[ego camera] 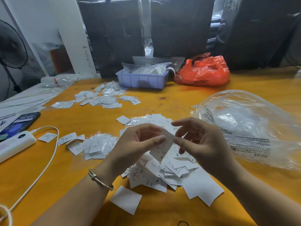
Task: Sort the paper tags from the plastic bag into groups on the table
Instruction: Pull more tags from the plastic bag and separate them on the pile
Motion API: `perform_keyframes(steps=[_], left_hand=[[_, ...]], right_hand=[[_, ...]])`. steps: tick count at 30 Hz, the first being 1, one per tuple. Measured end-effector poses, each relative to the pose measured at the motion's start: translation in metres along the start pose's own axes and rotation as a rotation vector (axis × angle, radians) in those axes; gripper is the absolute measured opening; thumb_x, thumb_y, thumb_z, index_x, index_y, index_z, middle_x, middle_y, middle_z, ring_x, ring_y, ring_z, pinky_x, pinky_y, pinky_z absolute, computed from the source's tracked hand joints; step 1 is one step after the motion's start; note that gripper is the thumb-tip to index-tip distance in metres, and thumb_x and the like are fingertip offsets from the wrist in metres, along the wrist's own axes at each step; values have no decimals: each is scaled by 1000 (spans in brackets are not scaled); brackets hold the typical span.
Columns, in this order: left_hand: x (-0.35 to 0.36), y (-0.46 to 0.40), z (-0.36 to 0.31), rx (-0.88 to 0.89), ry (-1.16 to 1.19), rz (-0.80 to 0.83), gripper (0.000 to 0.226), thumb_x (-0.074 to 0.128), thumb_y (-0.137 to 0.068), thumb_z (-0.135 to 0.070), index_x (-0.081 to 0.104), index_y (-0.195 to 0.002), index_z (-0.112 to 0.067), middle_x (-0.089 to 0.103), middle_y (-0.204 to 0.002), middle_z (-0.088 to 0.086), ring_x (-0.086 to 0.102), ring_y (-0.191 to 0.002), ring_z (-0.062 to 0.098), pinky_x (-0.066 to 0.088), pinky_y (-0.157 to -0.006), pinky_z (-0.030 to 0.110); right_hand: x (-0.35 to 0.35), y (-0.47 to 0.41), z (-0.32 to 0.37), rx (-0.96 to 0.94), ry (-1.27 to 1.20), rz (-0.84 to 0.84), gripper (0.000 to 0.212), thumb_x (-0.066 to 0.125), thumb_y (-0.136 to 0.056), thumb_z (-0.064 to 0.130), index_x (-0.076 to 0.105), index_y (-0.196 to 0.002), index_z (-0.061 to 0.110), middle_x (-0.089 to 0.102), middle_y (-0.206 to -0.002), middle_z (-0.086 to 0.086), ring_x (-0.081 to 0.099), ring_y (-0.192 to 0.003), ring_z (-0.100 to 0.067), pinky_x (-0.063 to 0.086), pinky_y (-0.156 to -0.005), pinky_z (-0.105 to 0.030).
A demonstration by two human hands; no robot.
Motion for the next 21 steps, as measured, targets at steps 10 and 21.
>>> perform_keyframes(steps=[10,21], left_hand=[[-9,1,-2,27,-96,53,14,74,-82,-22,75,-89,-11,76,-82,4,66,-73,11,52,-65,21],[-34,-2,-1,7,-137,-47,7,69,-89,-5,75,-89,-8,75,-80,4,64,-71,9,50,-61,19]], right_hand=[[4,-1,-7,50,11,32,27,68,-85,3,66,-108,18,69,-81,0,65,-59,-19,45,-50,-20],[5,0,-10,68,-93,1,31,66,-85,0,65,-111,18,72,-88,-4,66,-56,-20,46,-47,-22]])
Point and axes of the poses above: each hand's wrist, its own y-axis away from the middle knuckle, its own x-axis out of the palm, z = x × y, the point moved 7 cm from there along -y, towards the middle knuckle
